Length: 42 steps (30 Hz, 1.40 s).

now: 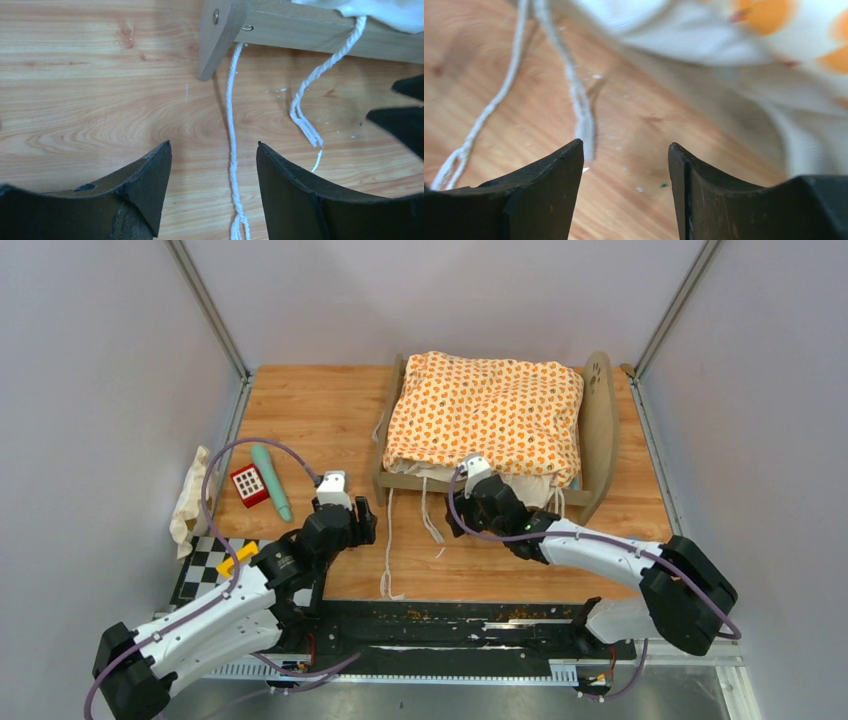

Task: Set up the pet bed
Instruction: Move the bed frame to the center of the board, then tie the ropes to the bed frame.

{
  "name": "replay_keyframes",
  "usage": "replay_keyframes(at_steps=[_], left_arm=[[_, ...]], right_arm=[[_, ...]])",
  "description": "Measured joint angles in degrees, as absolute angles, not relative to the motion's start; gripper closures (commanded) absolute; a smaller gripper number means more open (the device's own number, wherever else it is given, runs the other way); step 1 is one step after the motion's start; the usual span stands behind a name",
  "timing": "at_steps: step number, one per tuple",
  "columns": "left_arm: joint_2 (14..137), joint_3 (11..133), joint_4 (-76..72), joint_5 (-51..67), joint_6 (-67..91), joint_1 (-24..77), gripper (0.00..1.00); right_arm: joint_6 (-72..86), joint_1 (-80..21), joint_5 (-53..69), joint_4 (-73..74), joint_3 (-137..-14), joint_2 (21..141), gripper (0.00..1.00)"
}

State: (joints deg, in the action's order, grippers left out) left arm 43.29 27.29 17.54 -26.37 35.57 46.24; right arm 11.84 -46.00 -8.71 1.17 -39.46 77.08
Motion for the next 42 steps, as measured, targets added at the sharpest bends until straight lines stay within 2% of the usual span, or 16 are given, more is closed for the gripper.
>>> replay_keyframes(at_steps=[6, 15, 22, 24, 26, 29, 35, 42], left_arm=[[40.1, 21.1, 13.8, -25.3, 36.8, 46.1, 0.26], [37.2, 16.5, 14.2, -23.1, 40.0, 46.1, 0.26], [35.0, 16.2, 14.5, -22.8, 40.9, 46.1, 0.25], [34.5, 16.2, 14.7, -22.8, 41.0, 46.1, 0.25], [33.8, 16.2, 15.2, -22.8, 41.1, 46.1, 0.26], [33.3, 16.2, 15.6, -22.8, 41.1, 46.1, 0.26], [33.6, 15.3, 15.4, -22.7, 41.1, 46.1, 0.26], [36.4, 13.1, 14.3, -21.0, 41.1, 46.1, 0.24]], right_arm=[[16.7, -52.6, -7.8, -7.8, -36.7, 77.9, 0.33], [18.7, -54.8, -11.4, -23.2, -36.9, 95.8, 0.34], [17.9, -56.6, -14.0, -27.9, -40.5, 101.3, 0.78], [17.2, -58.3, -15.0, -27.9, -40.5, 101.3, 0.88], [16.7, -61.0, -15.5, -27.7, -40.5, 101.3, 0.95], [16.1, -66.0, -15.3, -27.6, -40.1, 100.8, 0.99], [15.3, -74.3, -12.8, -26.7, -40.1, 99.6, 1.00], [15.0, -76.5, -9.5, -23.0, -40.2, 97.1, 1.00]])
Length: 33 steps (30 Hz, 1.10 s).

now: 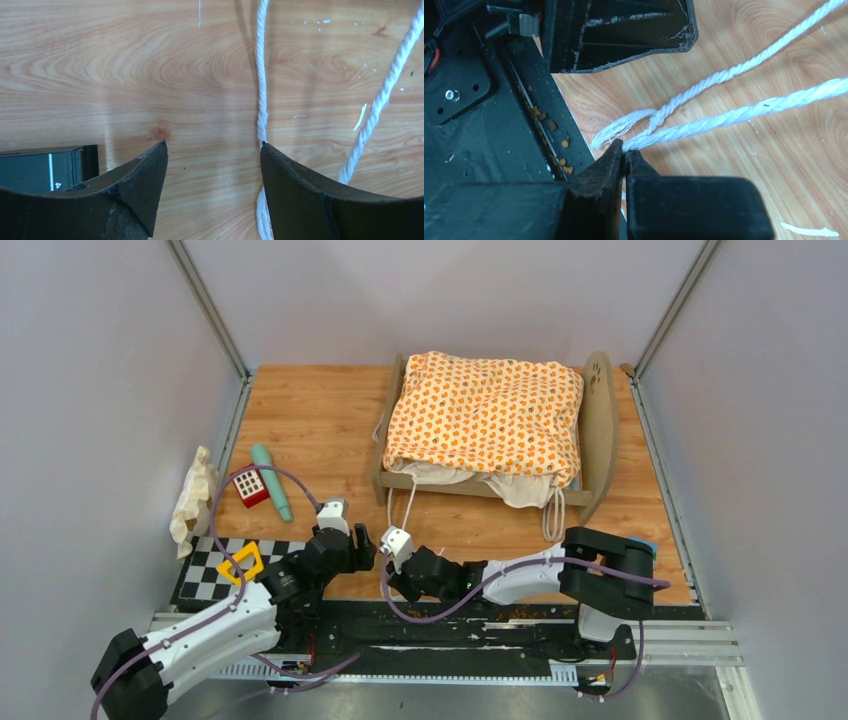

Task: Set up the pet bed
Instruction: Tie the ropes to the bed frame.

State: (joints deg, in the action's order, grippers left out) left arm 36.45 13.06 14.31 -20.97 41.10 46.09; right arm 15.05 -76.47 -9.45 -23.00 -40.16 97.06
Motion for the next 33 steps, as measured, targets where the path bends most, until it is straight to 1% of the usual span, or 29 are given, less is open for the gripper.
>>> replay_keyframes(at_steps=[6, 12, 16, 20, 23, 26, 30, 33], left_arm=[[40.2, 11.6, 8.8, -17.0, 40.4, 46.1, 0.21], [46.3, 10.9, -0.2, -12.4, 39.0, 46.1, 0.21], [51.9, 10.9, -5.4, -11.0, 38.7, 46.1, 0.23], [56.6, 11.0, -11.5, -10.7, 38.8, 46.1, 0.27], [59.9, 11.0, -15.7, -10.7, 38.9, 46.1, 0.36], [62.7, 11.0, -19.2, -9.9, 39.5, 46.0, 0.50], [65.3, 11.0, -21.8, -7.8, 40.5, 46.0, 0.65], [65.6, 10.5, -22.5, -6.4, 41.4, 46.0, 0.80]], right_arm=[[14.9, -77.6, -8.9, -18.3, -40.0, 93.9, 1.00], [15.6, -77.9, -9.0, -15.8, -36.9, 84.6, 1.00], [16.7, -77.9, -9.0, -15.0, -36.2, 80.9, 1.00], [18.0, -77.9, -8.9, -14.6, -35.0, 79.7, 1.00], [19.5, -77.9, -9.0, -13.8, -33.6, 79.4, 1.00], [21.0, -77.9, -9.5, -13.1, -32.5, 78.6, 1.00], [22.8, -77.9, -10.6, -12.7, -31.0, 76.6, 1.00], [24.0, -77.9, -11.8, -12.6, -30.6, 75.4, 1.00]])
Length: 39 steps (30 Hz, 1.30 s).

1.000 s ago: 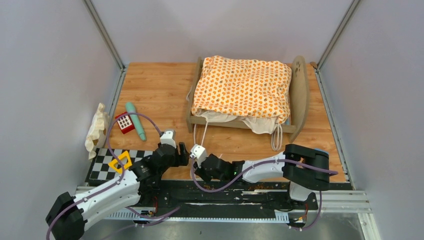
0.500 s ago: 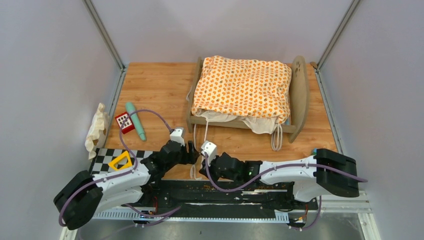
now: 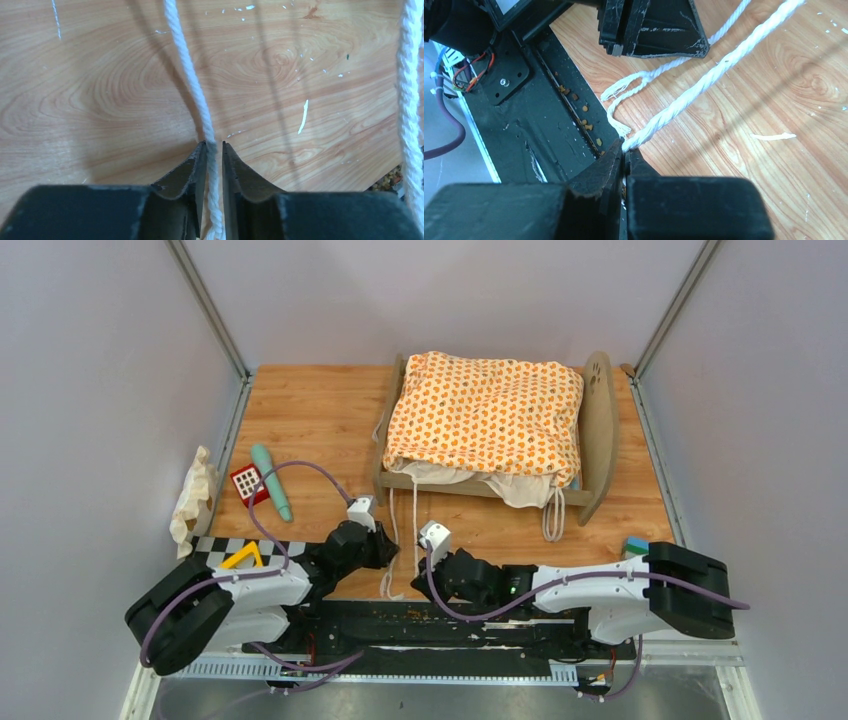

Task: Set up the pet bed
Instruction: Tie the ropes to the bed frame.

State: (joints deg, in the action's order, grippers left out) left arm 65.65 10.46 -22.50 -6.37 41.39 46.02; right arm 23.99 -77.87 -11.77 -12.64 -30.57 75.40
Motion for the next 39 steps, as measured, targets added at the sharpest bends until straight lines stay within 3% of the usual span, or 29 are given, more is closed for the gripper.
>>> replay_keyframes(at_steps=[4, 9, 14, 19, 24, 33, 39], left_arm=[[64.3, 9.1, -22.1, -5.9, 42.5, 46.0, 0.96], [56.6, 7.4, -15.3, -7.5, 43.4, 46.0, 0.98], [43.9, 7.1, -4.0, -11.8, 43.7, 46.0, 1.00], [35.0, 7.1, 4.1, -15.2, 43.9, 46.0, 1.00], [34.3, 7.1, 7.4, -16.5, 44.3, 46.0, 1.00], [38.0, 9.9, 8.7, -16.6, 44.7, 46.0, 1.00], [38.0, 12.6, 9.3, -16.6, 44.6, 46.0, 1.00]], right_arm=[[25.5, -77.9, -13.0, -12.6, -30.6, 74.8, 1.00], [28.1, -77.9, -14.3, -12.2, -30.6, 75.3, 1.00], [30.8, -77.8, -14.2, -12.3, -32.8, 79.5, 0.92], [32.3, -77.7, -12.3, -12.5, -37.3, 85.8, 0.60], [32.8, -77.4, -14.6, -9.5, -39.5, 86.6, 0.42], [25.5, -77.1, -18.5, -6.4, -37.1, 78.4, 0.41], [17.6, -77.1, -13.8, -17.1, -36.7, 85.3, 0.39]])
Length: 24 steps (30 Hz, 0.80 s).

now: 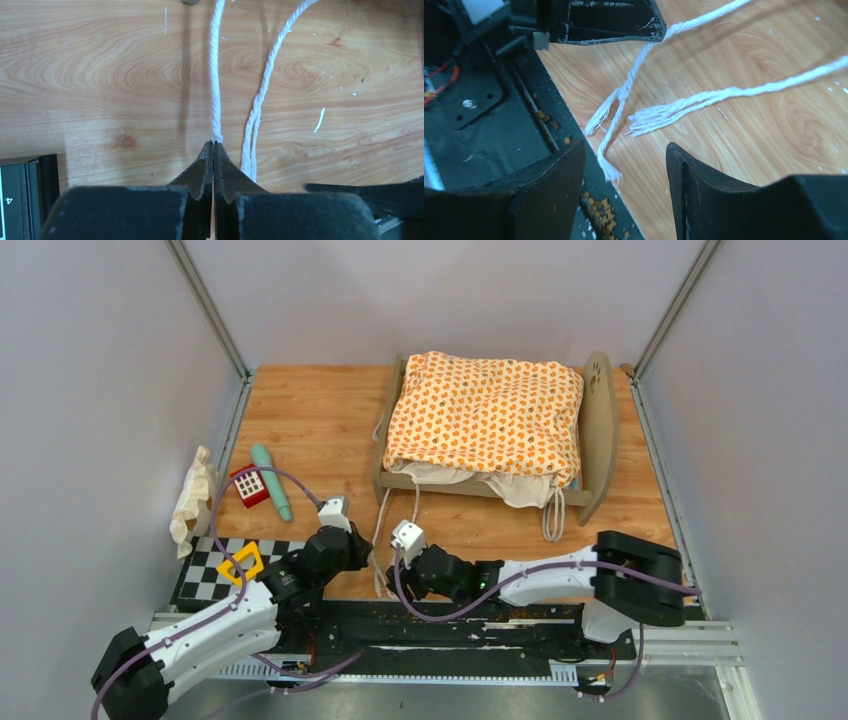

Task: Set up the pet bed
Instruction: Tie the ropes to the bed frame.

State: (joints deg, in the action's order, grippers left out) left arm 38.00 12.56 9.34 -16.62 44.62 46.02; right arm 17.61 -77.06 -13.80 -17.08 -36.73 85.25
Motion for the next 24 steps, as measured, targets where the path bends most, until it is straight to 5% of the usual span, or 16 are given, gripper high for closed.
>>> replay_keyframes(at_steps=[7, 24], left_arm=[[37.9, 12.8, 10.5, -16.6, 44.6, 46.0, 1.00], [33.2, 14.4, 14.6, -18.2, 44.7, 46.0, 1.00]], right_arm=[[13.3, -77.1, -13.8, -25.1, -40.6, 97.6, 0.39], [13.0, -77.1, -17.0, -36.0, -45.0, 106.0, 0.41]])
